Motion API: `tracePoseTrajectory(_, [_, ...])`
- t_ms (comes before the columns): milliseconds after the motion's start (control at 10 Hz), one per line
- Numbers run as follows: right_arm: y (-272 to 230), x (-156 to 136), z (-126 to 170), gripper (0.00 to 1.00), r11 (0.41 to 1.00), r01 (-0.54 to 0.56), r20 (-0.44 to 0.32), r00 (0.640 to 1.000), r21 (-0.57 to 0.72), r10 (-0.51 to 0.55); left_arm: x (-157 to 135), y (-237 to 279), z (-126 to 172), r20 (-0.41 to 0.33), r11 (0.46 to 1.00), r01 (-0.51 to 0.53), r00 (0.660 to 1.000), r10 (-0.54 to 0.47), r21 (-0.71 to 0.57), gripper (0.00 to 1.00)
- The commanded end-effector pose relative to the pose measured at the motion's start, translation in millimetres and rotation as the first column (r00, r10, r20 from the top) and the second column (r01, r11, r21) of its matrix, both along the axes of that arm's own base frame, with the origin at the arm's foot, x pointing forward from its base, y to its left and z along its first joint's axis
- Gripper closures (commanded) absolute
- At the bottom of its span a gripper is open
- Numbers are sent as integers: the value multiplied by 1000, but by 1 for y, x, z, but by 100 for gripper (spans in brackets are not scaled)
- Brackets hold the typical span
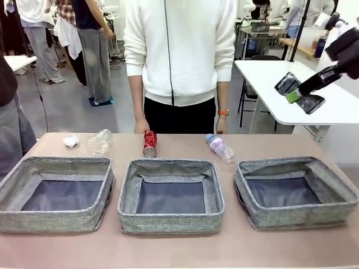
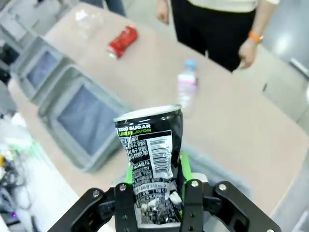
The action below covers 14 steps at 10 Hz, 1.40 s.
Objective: Sort the waste into the appropriate baskets.
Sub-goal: Pick up the waste item pointed out by the person.
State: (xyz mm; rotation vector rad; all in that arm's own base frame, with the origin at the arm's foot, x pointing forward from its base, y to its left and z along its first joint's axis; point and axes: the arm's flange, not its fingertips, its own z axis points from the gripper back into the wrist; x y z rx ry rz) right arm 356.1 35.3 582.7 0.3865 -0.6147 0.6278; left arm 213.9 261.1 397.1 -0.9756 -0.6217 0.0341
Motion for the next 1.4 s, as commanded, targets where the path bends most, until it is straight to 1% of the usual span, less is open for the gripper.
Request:
tracePoseTrajectory(0, [56,-44,-23,100,995,84,7,996,-54,-83,0,0,1,29,1000,3,1000,-3,-7,0])
tracePoseTrajectory(100, [78,-51,-33,100,994,-52,12,998,-95,54,0,0,1,29,1000,3,1000,-3,-7,0])
tracePoseTrajectory(200, [28,-32,-7,100,1000,28,2,1000,-3,-28,0,0,1,29,1000,3,1000,-3,-7,0])
tracePoseTrajectory(500, [28,-32,-7,100,1000,28,2,1000,-3,-28,0,0,1,29,1000,3,1000,-3,-7,0])
tracePoseTrajectory(600, [33,-43,-18,62,1000,15,3,1000,-23,-15,0,0,1,29,1000,3,1000,-3,-7,0])
tracePoseTrajectory(700, [78,-26,-14,62,985,81,-58,994,-156,-91,0,0,1,29,1000,3,1000,-3,-7,0])
tracePoseTrajectory(800, [123,-19,7,62,971,86,-56,993,-221,-100,0,0,1,29,1000,3,1000,-3,-7,0])
tracePoseTrajectory(900, [162,-22,30,62,960,94,-11,995,-264,-100,0,0,1,29,1000,3,1000,-3,-7,0])
tracePoseTrajectory(1000, [202,-29,49,62,947,94,-28,994,-306,-107,0,0,1,29,1000,3,1000,-3,-7,0])
tracePoseTrajectory(1100, [239,-34,58,62,933,81,-92,988,-350,-121,0,0,1,29,1000,3,1000,-3,-7,0])
tracePoseTrajectory(1200, [275,-39,62,62,916,73,-184,971,-394,-156,0,0,1,29,1000,3,1000,-3,-7,0])
tracePoseTrajectory(1300, [304,-48,64,62,927,51,-243,958,-371,-150,0,0,1,29,1000,3,1000,-3,-7,0])
